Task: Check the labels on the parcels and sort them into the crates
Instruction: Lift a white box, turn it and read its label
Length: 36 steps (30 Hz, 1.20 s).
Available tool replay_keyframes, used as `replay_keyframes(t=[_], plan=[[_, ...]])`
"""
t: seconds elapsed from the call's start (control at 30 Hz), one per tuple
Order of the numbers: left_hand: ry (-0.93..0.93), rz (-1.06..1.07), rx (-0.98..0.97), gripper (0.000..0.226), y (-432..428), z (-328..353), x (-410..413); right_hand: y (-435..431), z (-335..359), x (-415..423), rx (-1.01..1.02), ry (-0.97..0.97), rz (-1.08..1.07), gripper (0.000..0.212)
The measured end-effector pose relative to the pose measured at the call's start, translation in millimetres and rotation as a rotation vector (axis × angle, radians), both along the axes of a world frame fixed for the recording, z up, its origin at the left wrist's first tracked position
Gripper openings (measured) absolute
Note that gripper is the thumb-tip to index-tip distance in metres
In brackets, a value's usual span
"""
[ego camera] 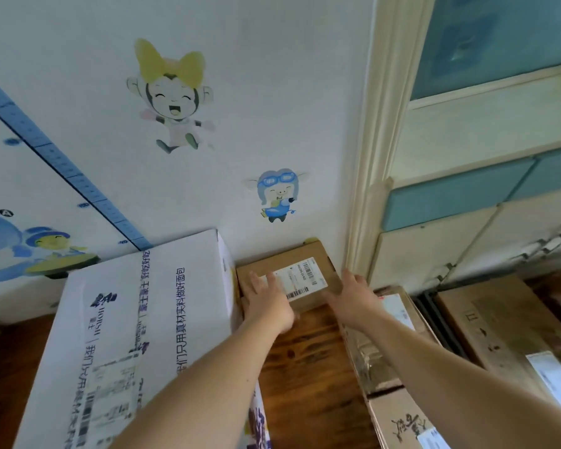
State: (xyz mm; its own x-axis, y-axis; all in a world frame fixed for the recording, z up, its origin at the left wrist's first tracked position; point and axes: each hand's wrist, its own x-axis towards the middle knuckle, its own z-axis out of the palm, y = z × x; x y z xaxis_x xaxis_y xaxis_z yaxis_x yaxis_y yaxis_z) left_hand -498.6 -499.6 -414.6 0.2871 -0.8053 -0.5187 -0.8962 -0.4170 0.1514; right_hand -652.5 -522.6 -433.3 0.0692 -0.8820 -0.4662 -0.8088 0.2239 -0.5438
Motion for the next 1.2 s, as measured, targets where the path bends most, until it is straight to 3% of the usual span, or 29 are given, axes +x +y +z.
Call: replay_keyframes(t=[0.17, 0.4, 0.57, 0.97, 1.2], plan=[[0.007, 0.125, 0.085, 0.113, -1.5, -14.8, -1.0, -8.2, -12.6, 4.3, 0.02, -0.063, 0.004, 0.079], [0.001, 0.17, 0.071, 0.09, -4.1, -23.6, -4.2, -8.0, -23.7, 7.2, 0.008, -0.079, -0.015, 0.077], [0.071, 0.118, 0.087, 0.089, 5.2, -16.9, -13.3, 5.8, -21.5, -5.9, -0.006, -0.11, -0.083, 0.066], [-0.06, -0.138, -0.351, 0.071, 12.9, 39.3, -24.8, 27.5, 49.2, -27.2, -0.27, -0.216, -0.27, 0.049], [-0.06, -0.143, -0.53, 0.064, 27.1, 93.4, 11.7, 35.3, 104.5, 4.2, -0.419, -0.256, -0.25, 0.049]])
